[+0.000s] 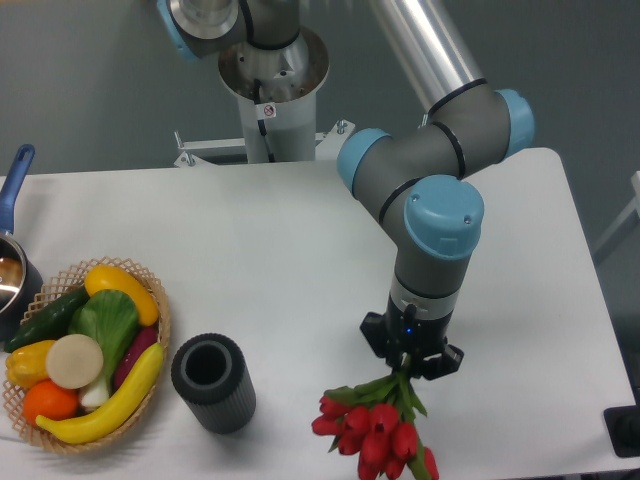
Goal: Insert the flowers into the vase
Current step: 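Carry the red tulip bunch in the gripper toward the black vase, then swing the tulips upright and lower their stems into the black vase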
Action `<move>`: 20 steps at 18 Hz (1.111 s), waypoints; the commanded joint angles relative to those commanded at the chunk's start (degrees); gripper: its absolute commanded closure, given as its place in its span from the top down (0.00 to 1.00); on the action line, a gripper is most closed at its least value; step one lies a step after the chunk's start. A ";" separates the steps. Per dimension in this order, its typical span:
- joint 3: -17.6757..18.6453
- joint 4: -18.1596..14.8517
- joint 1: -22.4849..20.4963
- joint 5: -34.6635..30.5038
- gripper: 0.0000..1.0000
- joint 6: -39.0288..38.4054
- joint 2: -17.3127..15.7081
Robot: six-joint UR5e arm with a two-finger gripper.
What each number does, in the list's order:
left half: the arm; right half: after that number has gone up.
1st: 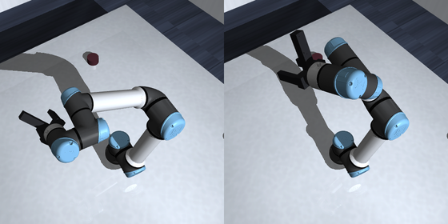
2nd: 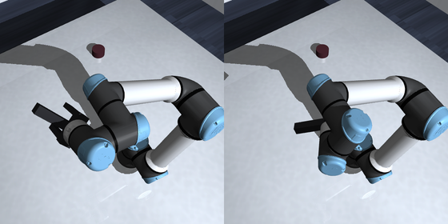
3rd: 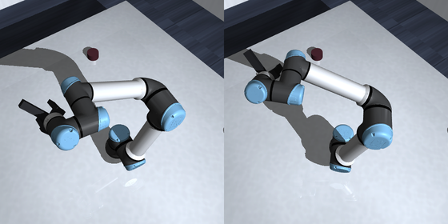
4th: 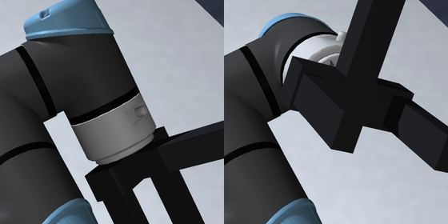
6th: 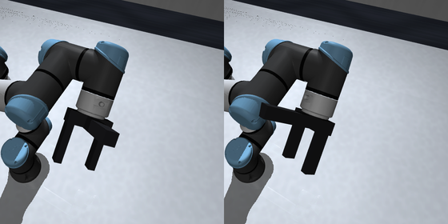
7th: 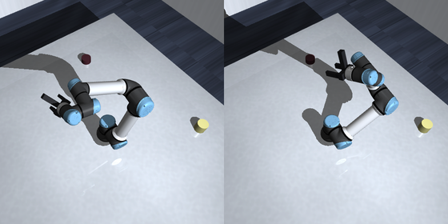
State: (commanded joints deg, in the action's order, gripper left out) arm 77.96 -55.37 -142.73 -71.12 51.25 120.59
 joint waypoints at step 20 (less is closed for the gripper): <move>3.08 15.98 -4.22 41.75 0.03 -5.10 -3.69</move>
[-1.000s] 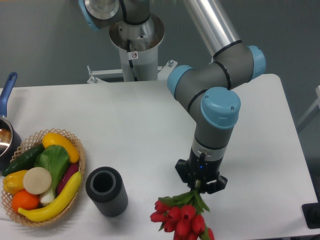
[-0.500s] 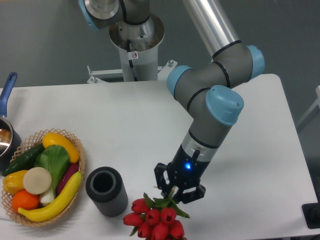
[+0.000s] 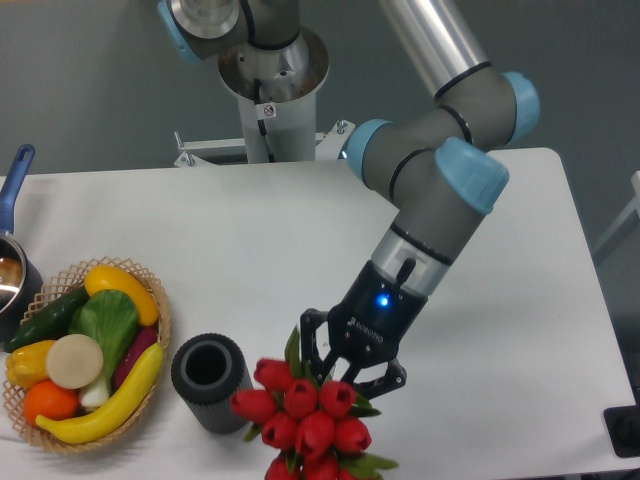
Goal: Insert the flowers into the vase
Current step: 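Swing the tulips upright and lower their stems into the black vase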
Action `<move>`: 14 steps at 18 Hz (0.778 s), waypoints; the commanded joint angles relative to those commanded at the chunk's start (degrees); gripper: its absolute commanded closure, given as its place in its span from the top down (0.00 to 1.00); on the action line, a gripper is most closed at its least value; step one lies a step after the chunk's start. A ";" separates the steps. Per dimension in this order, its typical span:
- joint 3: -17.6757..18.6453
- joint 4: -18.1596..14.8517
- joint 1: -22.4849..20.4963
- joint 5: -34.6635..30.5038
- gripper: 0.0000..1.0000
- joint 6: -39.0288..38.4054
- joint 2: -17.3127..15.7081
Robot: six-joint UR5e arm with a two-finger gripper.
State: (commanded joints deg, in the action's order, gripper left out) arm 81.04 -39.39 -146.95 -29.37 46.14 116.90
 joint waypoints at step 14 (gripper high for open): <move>-0.44 2.30 4.57 7.75 0.03 0.00 -3.96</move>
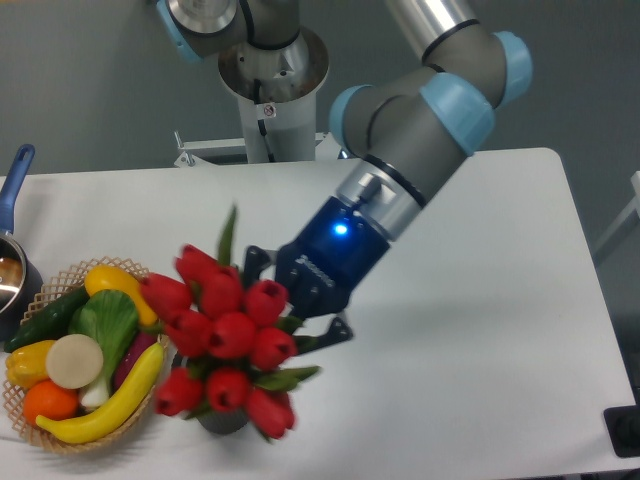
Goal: Insert the flowers into the vase
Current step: 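Swing the tulips upright and lower their stems into the black vase, then push the tulip stems deeper into the vase with the gripper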
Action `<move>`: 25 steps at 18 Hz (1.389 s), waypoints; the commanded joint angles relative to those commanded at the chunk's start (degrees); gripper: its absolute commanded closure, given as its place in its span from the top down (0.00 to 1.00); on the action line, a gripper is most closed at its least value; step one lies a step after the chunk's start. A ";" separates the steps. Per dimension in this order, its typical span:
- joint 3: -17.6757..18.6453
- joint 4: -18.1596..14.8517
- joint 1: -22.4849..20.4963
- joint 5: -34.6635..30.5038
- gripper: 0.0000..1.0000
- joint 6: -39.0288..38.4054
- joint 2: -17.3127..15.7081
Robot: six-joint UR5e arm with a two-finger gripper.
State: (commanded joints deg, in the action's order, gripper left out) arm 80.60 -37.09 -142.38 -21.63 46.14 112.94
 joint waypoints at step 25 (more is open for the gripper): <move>3.86 0.18 2.02 2.47 0.08 2.02 2.20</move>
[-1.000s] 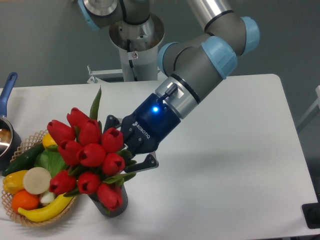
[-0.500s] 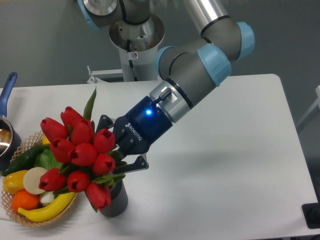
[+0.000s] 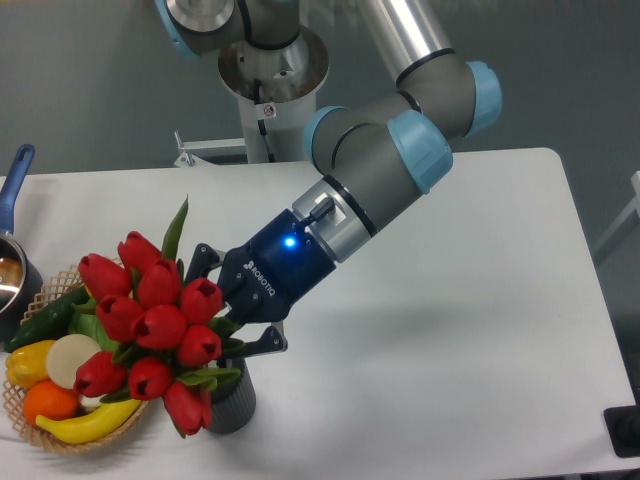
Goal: Insert the flowers into the vase
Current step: 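Push the tulip stems deeper into the vase with the gripper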
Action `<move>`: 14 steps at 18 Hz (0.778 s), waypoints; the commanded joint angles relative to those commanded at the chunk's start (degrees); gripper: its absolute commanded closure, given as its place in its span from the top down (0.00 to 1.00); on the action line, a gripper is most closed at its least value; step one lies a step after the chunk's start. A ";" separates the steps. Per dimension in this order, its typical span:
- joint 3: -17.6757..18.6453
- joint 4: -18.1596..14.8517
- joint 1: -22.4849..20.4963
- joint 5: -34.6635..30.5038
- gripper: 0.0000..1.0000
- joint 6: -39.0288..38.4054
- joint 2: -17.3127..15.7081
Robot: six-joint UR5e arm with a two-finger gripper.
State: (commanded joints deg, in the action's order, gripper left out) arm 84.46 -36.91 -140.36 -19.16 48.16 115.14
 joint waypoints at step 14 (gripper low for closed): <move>9.32 0.00 0.35 -0.09 0.11 11.59 -0.44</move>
State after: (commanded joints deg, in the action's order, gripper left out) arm 93.77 -36.91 -140.01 -19.25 59.76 114.70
